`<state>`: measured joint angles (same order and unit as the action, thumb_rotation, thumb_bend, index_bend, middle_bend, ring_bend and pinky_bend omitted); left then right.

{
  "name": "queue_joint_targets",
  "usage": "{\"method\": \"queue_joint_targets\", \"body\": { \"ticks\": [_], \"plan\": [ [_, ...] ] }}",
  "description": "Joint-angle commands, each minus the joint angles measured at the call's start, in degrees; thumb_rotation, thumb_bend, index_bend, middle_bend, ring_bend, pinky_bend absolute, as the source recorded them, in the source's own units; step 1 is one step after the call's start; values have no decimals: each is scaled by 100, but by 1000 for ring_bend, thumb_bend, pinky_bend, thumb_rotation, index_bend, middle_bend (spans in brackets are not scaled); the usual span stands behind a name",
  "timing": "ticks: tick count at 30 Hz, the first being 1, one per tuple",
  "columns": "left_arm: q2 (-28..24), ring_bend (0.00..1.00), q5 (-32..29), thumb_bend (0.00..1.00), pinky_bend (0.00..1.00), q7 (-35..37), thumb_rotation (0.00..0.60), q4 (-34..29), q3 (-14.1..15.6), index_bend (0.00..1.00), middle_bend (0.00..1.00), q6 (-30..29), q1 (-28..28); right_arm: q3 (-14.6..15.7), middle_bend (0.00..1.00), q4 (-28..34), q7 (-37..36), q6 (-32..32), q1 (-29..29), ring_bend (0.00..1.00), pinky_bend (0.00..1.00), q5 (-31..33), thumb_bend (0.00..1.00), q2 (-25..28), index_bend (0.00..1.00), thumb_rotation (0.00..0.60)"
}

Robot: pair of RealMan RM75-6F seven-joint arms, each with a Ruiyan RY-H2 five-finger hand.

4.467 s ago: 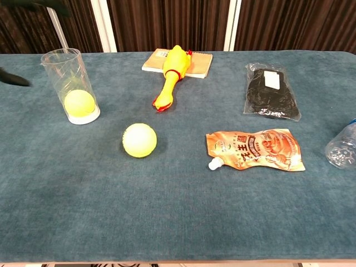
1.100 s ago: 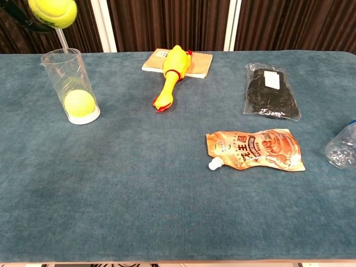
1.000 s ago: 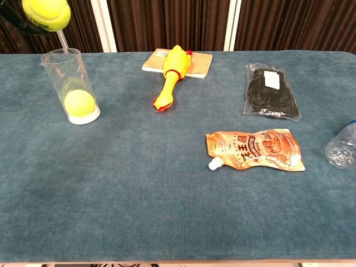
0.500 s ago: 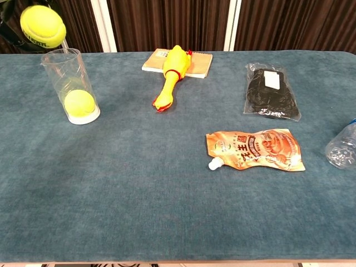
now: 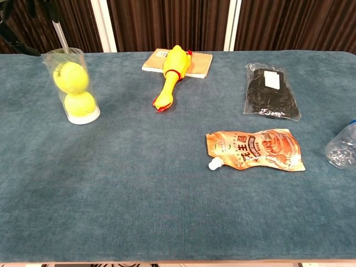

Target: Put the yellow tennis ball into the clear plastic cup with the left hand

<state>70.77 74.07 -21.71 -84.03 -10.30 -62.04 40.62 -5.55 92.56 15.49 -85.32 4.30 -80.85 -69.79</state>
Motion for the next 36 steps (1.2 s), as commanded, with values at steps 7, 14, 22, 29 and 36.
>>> {"method": "queue_joint_targets", "body": {
  "ticks": [7,14,22,29,36],
  "plan": [
    [-69,351,84,90,545,23,600,-182,-112,350,310,-261,-32,-5,0,-21,-2,20,12,5,0,15,352,-17,106,600],
    [-687,202,-147,90,388,-630,600,-1138,-189,207,183,-904,-452,-8,0,-15,17,-1,3,5,0,21,352,-14,106,600],
    [-1483,100,62,89,264,-482,600,-2120,234,193,101,-1689,-1387,10,0,-14,63,10,11,5,0,7,352,-48,106,600],
    [-1617,68,625,59,223,390,600,-1736,987,188,71,-2148,-2328,8,0,19,80,-34,-3,5,0,-10,351,-37,106,600],
    [-1094,54,1108,48,193,1246,600,-532,1340,179,54,-2504,-2888,29,0,13,-88,-121,-15,6,0,-179,352,14,106,600]
  ]
}}
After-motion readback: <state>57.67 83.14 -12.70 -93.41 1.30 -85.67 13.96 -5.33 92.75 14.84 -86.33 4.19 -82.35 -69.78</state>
